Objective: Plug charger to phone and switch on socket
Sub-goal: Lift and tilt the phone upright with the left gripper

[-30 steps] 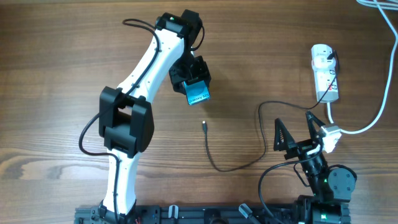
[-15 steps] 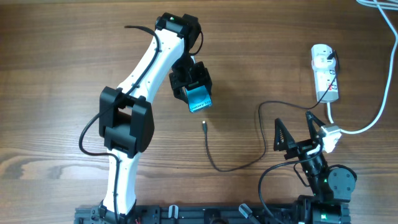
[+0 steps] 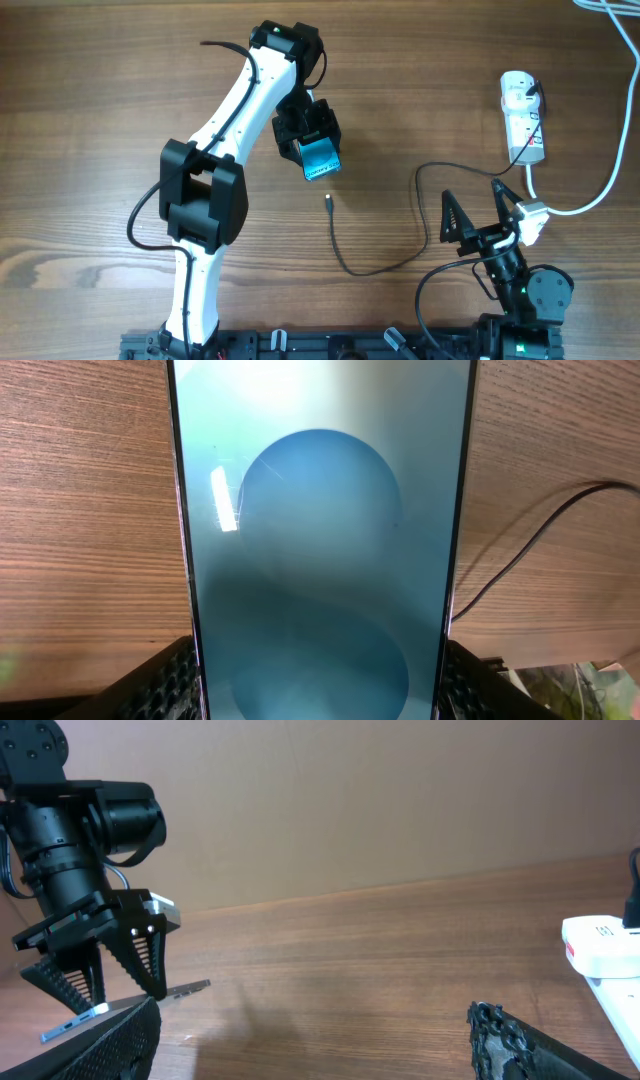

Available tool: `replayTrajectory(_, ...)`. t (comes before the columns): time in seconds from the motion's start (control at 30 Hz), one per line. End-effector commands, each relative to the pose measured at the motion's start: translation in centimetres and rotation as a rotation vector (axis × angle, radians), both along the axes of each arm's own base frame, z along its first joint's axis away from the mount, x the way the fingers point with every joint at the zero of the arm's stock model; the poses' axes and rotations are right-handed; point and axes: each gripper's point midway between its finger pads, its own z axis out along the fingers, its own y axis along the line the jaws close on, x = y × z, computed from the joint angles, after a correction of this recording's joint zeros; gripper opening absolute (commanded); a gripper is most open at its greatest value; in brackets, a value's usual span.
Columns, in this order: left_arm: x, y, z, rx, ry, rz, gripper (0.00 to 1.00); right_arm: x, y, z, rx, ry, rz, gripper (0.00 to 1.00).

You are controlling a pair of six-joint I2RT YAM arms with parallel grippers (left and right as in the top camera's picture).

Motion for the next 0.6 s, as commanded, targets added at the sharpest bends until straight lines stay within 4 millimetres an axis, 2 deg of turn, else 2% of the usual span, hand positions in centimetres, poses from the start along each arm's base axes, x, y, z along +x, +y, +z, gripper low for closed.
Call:
replayTrajectory(0.0,0.3,-0.6,0.7,-0.036,-0.018,-0.011,0.04,0.0,0.0,0.2,0.011,-0.01,-0.005,1.0)
replayTrajectory(0.17,1.2,-1.3,0.6,-0.057,-0.067,-0.019,0.04,0.0,0.0,0.2,0.011,-0.01,-0.005,1.0)
replayTrajectory(0.33,3.3,-2.3,0.2,-0.068,-0.172,-0.032,0.04,0.0,0.0,0.2,0.011,-0.01,-0.005,1.0)
replayTrajectory(0.57,5.7,-2.1,-0.2,-0.002,-0.257,0.059,0.04,0.0,0.0,0.2,0.011,-0.01,-0.005,1.0)
